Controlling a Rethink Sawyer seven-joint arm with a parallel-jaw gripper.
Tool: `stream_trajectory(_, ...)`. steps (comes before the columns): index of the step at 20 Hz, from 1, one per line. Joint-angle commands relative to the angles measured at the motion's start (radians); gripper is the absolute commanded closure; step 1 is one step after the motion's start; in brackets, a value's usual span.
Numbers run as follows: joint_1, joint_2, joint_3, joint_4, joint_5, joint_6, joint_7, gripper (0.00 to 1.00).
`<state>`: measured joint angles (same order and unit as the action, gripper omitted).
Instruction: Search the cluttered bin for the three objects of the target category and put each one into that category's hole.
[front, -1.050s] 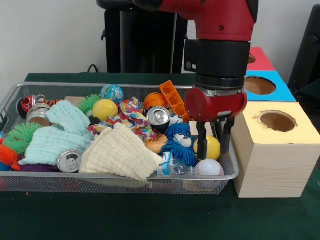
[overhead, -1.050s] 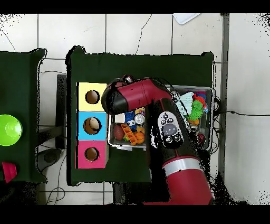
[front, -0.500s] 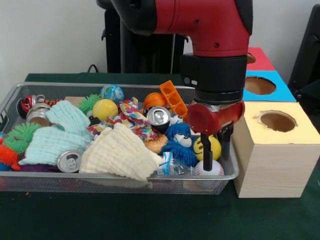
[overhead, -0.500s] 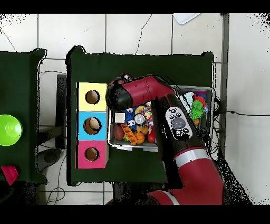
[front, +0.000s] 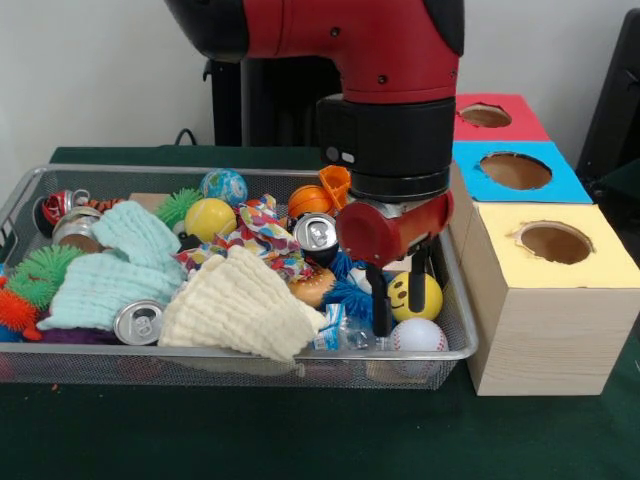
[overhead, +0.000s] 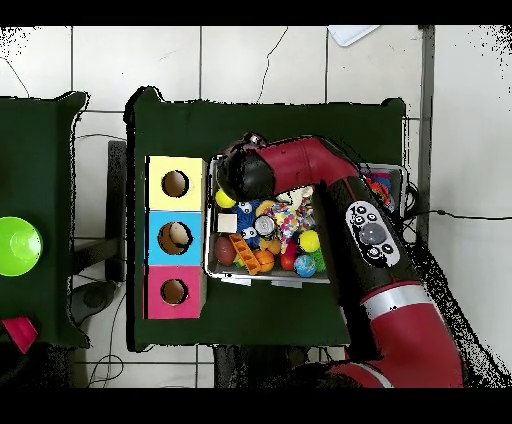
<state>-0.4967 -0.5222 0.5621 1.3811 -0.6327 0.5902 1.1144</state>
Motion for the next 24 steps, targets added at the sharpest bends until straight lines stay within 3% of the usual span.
stream_trajectory(1, -0.044, -0.012, 0.089, 0.029, -0.020, 0.159, -0.302, 0.00)
stream_trajectory(9, -0.064, -0.004, 0.085, 0.032, -0.008, 0.269, -0.302, 0.00)
stream_trajectory(16, -0.072, 0.033, 0.073, 0.062, -0.053, 0.240, -0.286, 0.00)
stream_trajectory(24, -0.069, 0.035, 0.075, 0.042, -0.036, 0.304, -0.302, 0.00)
